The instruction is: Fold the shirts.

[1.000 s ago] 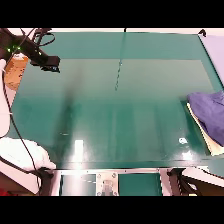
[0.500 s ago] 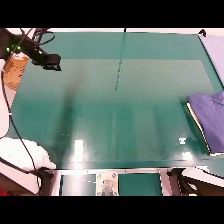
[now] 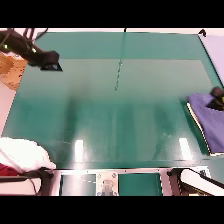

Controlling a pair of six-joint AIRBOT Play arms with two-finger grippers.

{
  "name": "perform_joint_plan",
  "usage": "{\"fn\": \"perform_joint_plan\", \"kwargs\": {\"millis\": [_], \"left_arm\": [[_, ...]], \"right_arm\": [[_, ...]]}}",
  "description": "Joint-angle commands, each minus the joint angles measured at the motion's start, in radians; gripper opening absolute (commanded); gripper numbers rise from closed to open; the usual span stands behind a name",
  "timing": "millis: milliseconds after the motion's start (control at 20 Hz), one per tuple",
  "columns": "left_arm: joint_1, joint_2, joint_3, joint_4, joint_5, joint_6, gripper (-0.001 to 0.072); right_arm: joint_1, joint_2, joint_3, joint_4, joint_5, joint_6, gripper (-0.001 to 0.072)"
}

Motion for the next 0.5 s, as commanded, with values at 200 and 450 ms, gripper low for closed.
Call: {"fn": "perform_joint_plan", "kwargs": {"millis": [200, 450], "left_arm": [[-0.169, 0.404, -0.702, -0.002, 0.202, -0.150, 0.0017], [-0.190, 0.429, -0.779, 0.001, 0.224, -0.161, 0.0018]], "right_arm": [[0.309, 0.247, -0.406, 0.122, -0.193, -0.073, 0.0015], [0.310, 0.257, -0.417, 0.126, -0.181, -0.123, 0.0017]]}}
